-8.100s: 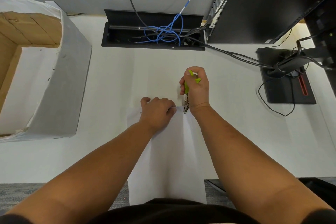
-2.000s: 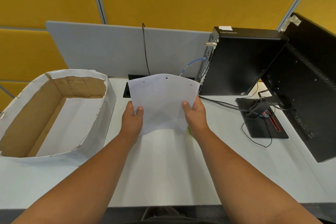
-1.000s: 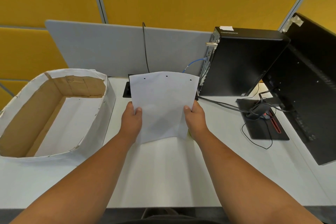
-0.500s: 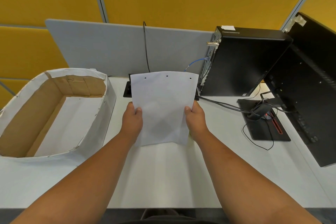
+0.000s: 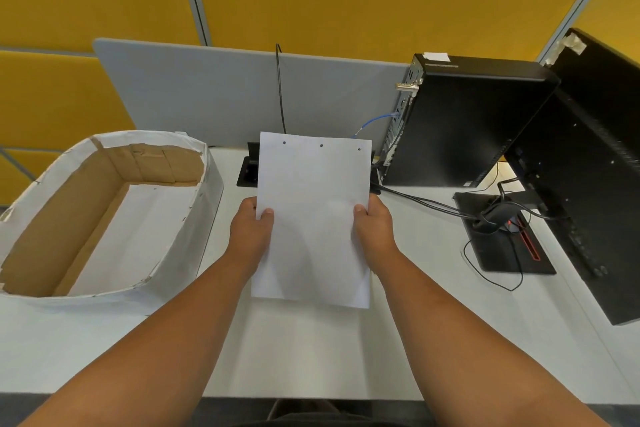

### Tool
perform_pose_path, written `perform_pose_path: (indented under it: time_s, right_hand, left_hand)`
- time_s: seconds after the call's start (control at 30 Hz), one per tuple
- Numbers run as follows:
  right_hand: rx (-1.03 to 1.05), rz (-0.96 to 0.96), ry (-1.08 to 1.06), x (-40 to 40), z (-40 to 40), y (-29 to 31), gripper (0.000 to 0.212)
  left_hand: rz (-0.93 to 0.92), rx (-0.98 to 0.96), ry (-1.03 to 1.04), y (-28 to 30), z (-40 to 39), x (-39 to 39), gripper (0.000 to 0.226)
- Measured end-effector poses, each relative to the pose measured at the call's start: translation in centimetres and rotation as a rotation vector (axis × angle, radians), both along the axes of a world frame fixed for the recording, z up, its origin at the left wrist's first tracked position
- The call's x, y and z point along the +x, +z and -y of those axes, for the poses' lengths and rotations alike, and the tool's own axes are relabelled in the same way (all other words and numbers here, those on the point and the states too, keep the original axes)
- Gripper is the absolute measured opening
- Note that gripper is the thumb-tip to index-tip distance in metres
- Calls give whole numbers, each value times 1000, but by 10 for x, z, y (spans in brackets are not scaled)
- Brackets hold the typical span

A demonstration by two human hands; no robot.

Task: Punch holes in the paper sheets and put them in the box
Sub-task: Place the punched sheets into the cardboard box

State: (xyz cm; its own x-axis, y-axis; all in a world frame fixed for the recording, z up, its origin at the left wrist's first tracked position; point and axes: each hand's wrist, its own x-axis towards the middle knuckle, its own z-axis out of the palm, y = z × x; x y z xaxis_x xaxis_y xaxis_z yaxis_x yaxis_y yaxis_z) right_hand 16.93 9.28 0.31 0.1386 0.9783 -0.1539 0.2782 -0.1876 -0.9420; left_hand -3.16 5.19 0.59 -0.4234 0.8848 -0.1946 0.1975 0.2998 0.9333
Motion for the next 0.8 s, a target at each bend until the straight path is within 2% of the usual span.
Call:
perform_pose_path:
  time_s: [0.23,0.4,0.47,0.6,0.63,0.8]
  right_hand:
    - [3,73,42,-3,-4,4,28]
    - [50,-1,35,-14,-9,15,48]
    - [34,-27,26,-20,-11,18,52]
    - [41,47,106,-39,-14,24,24]
    - [47,54,124,-47,-14,25,19]
    - [19,-20,285,-92,-9,38,33]
  left_hand:
    - [-70,-11,8,5,7,-2,36]
    - [-135,91,65,25,12,-4,52]
    - [-150,110,90,28,11,-9,51]
    - [-276,56,134,35,14,-32,23]
    - [-292,48,147,38,16,-41,22]
    - [-264,-28,195,61,24,-93,43]
